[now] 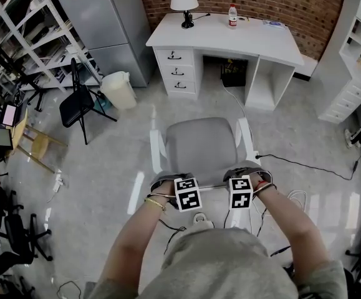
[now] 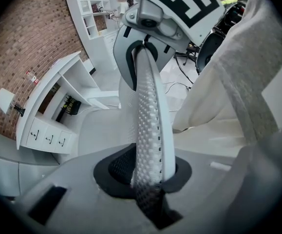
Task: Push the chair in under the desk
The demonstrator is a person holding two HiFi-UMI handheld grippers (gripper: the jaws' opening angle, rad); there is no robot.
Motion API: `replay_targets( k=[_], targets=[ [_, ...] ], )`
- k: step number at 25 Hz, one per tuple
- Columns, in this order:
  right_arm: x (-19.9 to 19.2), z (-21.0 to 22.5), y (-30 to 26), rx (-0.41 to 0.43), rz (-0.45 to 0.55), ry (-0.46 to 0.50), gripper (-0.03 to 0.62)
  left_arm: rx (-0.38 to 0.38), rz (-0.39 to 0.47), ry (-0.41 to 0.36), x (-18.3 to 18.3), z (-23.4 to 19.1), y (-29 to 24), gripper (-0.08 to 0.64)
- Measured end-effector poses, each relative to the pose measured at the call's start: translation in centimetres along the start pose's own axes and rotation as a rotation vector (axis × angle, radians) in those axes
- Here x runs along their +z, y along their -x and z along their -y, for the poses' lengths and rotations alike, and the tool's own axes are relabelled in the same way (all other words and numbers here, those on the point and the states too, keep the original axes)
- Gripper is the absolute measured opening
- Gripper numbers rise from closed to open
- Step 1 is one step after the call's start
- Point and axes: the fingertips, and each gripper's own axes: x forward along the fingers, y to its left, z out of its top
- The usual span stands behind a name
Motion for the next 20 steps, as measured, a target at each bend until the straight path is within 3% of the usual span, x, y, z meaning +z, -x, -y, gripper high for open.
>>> replay_targets(
  k=[20],
  targets=[
    [0.6,1.4,-0.4,-0.005,-0.012,-0.043,0.025,-0.004,-0.005,-0.049,-0.9,-1.8,0.1,0.060]
  ],
)
